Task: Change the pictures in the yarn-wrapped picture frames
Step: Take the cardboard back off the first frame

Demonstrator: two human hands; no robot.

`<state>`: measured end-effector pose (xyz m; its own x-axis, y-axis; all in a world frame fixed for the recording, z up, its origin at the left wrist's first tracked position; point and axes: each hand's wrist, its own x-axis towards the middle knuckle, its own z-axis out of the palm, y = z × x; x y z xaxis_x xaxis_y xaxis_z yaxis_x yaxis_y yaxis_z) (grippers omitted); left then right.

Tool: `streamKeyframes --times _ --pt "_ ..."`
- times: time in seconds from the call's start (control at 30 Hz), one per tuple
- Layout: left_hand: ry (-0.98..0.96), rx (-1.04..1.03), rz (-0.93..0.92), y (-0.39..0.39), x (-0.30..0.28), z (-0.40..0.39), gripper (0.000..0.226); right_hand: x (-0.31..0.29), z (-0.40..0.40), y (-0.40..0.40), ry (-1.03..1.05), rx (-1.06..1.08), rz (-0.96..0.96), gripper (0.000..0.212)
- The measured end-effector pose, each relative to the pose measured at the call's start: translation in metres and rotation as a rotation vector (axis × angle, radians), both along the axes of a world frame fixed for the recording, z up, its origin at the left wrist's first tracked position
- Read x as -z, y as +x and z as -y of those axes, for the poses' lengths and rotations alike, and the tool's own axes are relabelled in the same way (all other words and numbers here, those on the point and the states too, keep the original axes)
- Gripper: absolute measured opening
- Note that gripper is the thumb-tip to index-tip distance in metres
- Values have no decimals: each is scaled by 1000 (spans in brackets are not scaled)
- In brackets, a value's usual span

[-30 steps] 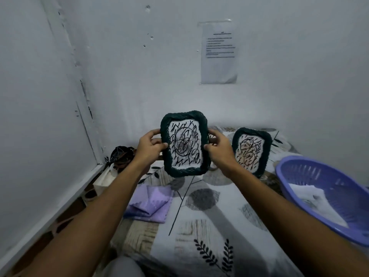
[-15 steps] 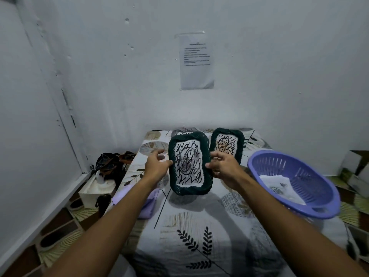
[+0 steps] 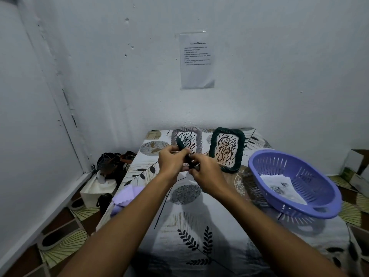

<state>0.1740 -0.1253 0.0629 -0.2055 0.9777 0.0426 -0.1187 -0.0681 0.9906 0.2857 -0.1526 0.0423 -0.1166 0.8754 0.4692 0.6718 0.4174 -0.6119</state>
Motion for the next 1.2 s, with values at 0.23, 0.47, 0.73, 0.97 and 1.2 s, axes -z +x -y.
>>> streamKeyframes --times 0.23,0.47,0.73,0.97,1.2 --pt "-148 241 74 -30 10 -4 9 -25 -20 34 -78 121 -185 19" --pt "-290 375 29 -47 45 -10 17 15 -26 75 -726 44 -421 21" --pt "-373 248 -33 -42 93 -23 11 67 -31 73 -734 222 -369 16" --pt "-331 87 -392 -42 112 -44 7 88 -50 66 -647 287 -217 23" --pt "-352 165 -645 -42 108 -58 10 95 -63 60 -656 299 -121 11"
